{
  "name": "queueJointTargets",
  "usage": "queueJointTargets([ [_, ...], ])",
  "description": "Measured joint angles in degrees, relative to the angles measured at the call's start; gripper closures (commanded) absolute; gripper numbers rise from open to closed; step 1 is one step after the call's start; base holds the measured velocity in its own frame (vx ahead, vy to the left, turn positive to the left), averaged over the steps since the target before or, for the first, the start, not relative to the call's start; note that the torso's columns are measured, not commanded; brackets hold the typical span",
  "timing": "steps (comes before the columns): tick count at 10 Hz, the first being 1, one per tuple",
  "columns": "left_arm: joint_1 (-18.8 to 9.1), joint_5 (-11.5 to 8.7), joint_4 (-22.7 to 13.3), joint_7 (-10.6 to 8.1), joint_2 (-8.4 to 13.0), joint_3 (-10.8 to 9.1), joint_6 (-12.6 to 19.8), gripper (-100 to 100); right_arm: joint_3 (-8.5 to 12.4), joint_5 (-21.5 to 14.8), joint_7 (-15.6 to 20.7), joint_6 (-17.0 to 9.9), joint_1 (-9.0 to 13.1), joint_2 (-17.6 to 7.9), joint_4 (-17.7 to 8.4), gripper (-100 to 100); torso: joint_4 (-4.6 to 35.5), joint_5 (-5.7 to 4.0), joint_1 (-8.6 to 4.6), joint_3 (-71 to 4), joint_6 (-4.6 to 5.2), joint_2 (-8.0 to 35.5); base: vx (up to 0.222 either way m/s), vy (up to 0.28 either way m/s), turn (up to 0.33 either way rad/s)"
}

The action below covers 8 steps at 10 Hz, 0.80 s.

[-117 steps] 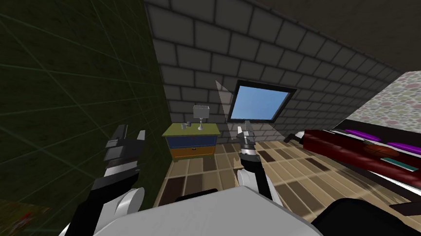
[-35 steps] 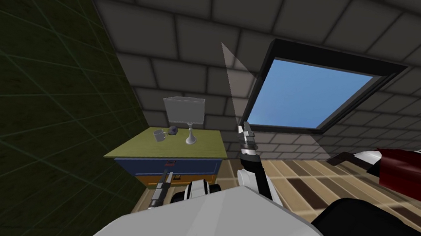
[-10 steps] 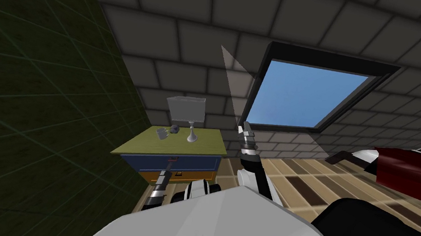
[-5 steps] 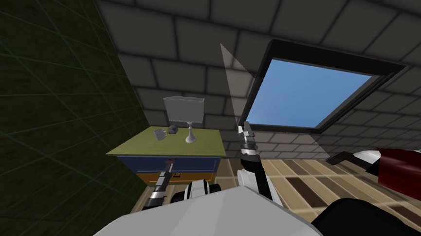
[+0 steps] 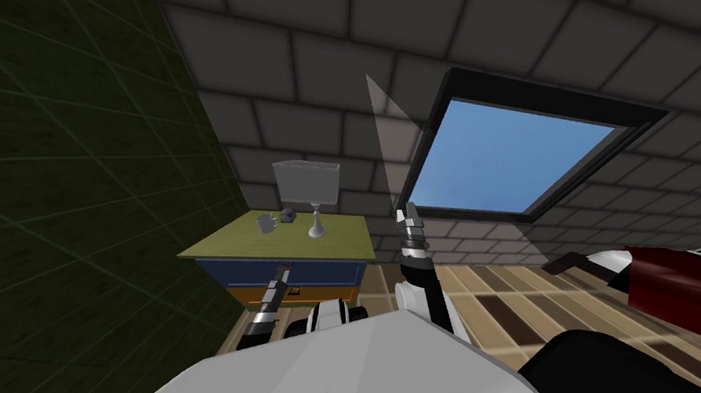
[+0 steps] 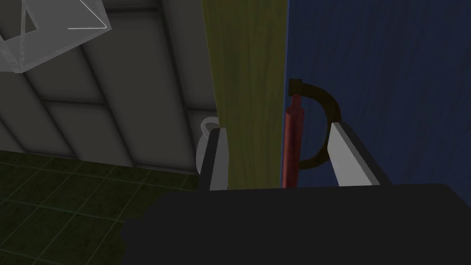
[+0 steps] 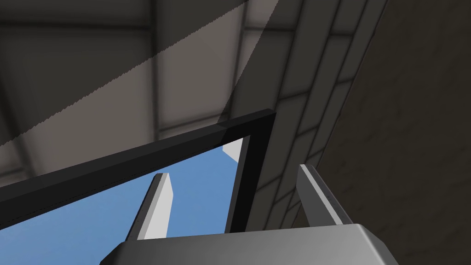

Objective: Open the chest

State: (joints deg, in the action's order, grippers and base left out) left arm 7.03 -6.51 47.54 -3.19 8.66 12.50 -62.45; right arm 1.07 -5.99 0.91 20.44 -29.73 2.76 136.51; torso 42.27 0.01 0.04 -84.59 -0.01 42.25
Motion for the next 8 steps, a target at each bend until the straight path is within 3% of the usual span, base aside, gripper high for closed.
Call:
queueJointTargets([
  [3, 1.78, 0.15, -0.41, 0.27, -0.10, 0.62, -1.95, 100, 0.00, 0.00, 0.00, 0.00, 0.00, 0.00, 0.00, 0, 0.12, -0.06, -0.04, 0.08, -0.01, 0.14, -0.031, 0.003, 0.010],
  [8, 0.86, 0.08, 2.71, -0.97, 1.42, 0.42, 2.45, 100, 0.00, 0.00, 0.00, 0.00, 0.02, 0.00, -0.01, 0, 0.46, -0.25, -0.19, 0.21, -0.05, 0.51, -0.180, -0.004, 0.028],
])
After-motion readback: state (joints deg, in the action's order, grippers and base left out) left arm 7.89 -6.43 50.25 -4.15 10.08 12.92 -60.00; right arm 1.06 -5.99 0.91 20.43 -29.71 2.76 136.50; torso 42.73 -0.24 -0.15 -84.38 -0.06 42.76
